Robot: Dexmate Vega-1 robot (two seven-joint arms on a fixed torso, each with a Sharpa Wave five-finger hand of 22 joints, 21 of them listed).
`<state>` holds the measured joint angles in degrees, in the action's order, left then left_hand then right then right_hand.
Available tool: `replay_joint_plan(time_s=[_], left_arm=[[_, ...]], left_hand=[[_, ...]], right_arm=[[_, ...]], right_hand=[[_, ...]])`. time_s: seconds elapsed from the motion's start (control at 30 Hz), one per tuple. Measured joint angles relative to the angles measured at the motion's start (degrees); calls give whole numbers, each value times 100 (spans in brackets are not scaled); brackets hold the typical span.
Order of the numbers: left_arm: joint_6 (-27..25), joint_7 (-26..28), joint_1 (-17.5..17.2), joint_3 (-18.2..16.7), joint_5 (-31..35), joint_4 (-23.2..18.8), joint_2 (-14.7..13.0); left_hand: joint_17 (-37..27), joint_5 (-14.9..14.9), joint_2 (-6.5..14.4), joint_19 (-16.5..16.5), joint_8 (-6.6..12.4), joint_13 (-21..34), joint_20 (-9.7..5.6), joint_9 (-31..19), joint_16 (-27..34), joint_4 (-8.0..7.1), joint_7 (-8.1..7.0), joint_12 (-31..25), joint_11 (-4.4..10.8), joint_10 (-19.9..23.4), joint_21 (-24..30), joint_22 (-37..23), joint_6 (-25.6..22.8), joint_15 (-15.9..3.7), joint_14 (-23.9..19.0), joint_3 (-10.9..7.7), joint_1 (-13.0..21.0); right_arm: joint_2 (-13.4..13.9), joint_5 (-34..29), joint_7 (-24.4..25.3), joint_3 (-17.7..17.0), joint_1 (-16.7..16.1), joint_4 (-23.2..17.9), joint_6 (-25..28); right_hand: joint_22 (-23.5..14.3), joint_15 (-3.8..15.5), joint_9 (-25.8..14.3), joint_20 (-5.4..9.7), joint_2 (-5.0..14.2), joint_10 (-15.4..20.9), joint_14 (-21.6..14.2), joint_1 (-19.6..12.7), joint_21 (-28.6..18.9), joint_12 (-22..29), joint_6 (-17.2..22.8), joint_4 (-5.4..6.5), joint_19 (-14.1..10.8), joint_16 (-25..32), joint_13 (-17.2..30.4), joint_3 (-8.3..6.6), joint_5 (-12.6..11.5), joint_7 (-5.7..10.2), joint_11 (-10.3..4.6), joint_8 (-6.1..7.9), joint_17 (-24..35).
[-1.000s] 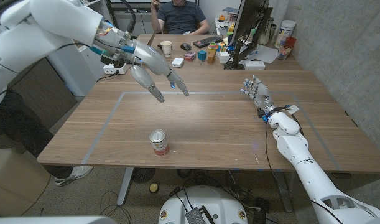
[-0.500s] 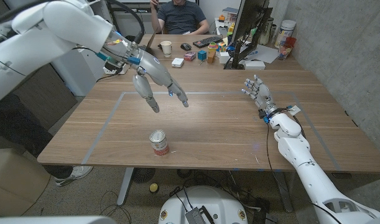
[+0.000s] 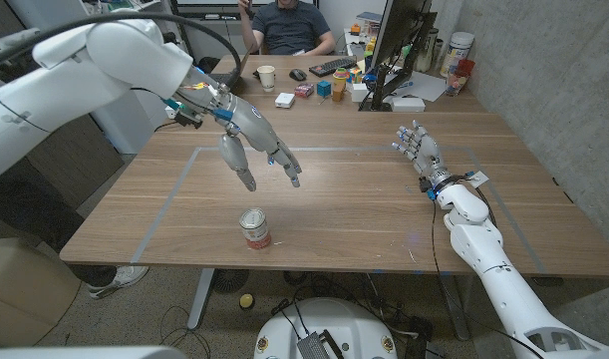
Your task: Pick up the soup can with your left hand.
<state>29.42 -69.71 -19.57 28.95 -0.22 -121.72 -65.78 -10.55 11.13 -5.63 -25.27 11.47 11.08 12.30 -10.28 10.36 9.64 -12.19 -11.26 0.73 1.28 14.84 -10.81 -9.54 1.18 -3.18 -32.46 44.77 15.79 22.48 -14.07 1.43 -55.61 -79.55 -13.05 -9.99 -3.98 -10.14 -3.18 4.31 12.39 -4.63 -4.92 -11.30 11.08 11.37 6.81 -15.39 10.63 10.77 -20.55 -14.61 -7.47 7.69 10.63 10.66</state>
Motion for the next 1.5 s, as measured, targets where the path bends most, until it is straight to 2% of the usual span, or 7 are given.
replay_joint_plan(time_s=[0.53,0.57,0.73,0.9,1.03,1.07,1.5], left_arm=[[-447,-88,-230,80,534,-300,-126],[-477,-76,-376,50,584,-444,-230],[-653,19,-516,3,951,-571,-327],[-785,170,-887,-174,1291,-841,-594],[-868,327,-887,-174,1531,-841,-594],[-875,357,-1154,-337,1567,-948,-787],[-864,951,-1700,-654,2078,-988,-1061]], left_hand=[[1,0,44,1,-90,27,-1,1,1,-8,-41,0,1,-287,-12,-23,230,69,159,134,345],[1,0,45,1,-90,27,-1,1,1,-17,-28,0,-12,-300,-24,-27,243,73,163,144,346],[1,0,82,4,-90,27,2,1,1,-23,-11,0,10,-339,-45,-27,261,70,217,154,443],[1,0,113,45,-90,27,0,2,1,-32,-11,0,10,-339,-45,-27,260,99,246,190,473],[1,0,143,45,-90,26,0,2,1,-32,-11,0,0,-349,-68,-27,260,99,246,190,503],[1,0,143,45,-90,26,0,2,1,-32,-11,0,0,-349,-68,-26,260,99,246,190,503],[2,0,188,44,-90,26,0,2,1,-80,-11,0,-1,-410,-68,-26,260,71,274,238,548]], right_arm=[[78,8,-81,-15,88,78,-14],[80,8,-110,-15,98,86,-20],[85,8,-133,-5,144,118,-28],[85,-1,-140,11,149,117,-37],[85,-1,-140,14,129,57,-37],[85,-1,-140,15,122,47,-37],[130,-88,60,31,-13,-235,-47]], right_hand=[[0,1,0,-31,0,0,1,0,0,0,0,-24,-32,0,0,24,-22,0,-1,0,0],[0,0,0,-31,0,0,1,0,0,0,0,-24,-31,0,0,24,-22,0,-1,0,1],[0,1,-1,-31,0,0,1,0,0,0,0,-24,-32,0,0,24,-21,0,-1,0,1],[0,1,-1,-31,0,0,1,0,0,0,0,-24,-31,0,0,24,-40,0,-1,0,1],[0,1,-1,-31,0,0,1,0,0,0,0,-24,-31,0,0,24,-45,0,-1,0,1],[0,1,-1,-31,1,0,1,0,0,0,0,-24,-31,0,0,24,-45,0,-1,0,1],[0,1,-1,-31,-23,0,1,23,0,0,0,-8,-31,0,0,40,-44,0,-1,0,1]])
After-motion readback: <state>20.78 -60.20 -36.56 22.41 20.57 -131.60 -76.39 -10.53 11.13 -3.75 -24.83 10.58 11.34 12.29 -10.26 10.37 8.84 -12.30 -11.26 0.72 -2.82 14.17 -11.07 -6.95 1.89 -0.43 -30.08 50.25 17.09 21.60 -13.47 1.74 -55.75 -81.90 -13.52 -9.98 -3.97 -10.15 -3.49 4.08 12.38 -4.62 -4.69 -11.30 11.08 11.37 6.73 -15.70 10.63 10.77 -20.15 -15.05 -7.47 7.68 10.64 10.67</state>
